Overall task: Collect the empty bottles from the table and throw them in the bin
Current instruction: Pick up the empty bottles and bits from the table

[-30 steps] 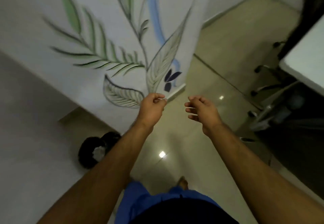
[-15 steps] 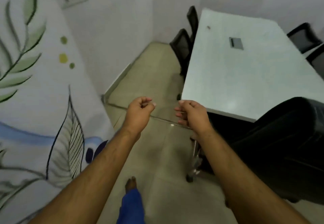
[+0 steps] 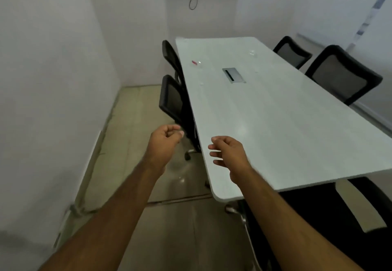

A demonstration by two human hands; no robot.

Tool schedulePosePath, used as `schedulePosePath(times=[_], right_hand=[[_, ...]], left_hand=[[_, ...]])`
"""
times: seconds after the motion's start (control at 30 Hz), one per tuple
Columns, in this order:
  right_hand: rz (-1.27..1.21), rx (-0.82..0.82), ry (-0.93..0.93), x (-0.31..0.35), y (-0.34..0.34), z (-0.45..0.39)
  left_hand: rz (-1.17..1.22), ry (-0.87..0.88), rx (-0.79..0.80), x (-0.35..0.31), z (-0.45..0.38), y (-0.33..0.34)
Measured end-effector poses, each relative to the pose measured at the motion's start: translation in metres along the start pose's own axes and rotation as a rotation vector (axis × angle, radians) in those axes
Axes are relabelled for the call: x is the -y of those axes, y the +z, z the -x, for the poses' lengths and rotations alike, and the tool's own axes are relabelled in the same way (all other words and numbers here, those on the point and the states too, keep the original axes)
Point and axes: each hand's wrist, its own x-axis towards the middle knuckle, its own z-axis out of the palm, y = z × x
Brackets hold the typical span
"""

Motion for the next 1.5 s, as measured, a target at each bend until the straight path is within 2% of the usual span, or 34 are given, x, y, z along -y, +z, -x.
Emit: schedulePosePath(times=[0.3,0.6,0.93,1.13,1.23,1.37,1.5], right_hand=[[-0.031,-0.095,0.007,0.027,0.072,-0.224],[-0.031,-0.179,0.067,0.08,0.132,-0.437],[0.031,-0.504,0.117,0.065,0.192,-0.654],[0.27,-0.672,0.187,0.06,0.207,-0.748],[0.432,-0.697,0.218,0.047,0.205,-0.79],[0.527,-0.719,0.319,0.008,0.194,-0.853],[0.647,-0.719,0.426,-0.012,0.181,-0.897]], left_hand=[[-0.116,0.019,0.125,0.017,-0.242,0.0],[-0.183,-0.005,0.206,0.0,-0.474,0.008],[-0.337,0.025,0.519,0.045,-0.754,0.056],[-0.509,0.07,0.77,0.041,-0.863,0.107],[-0.575,0.128,0.855,0.048,-0.899,0.141],[-0.669,0.186,0.971,0.072,-0.941,0.193],[-0.696,0.168,1.043,0.091,-0.973,0.234]])
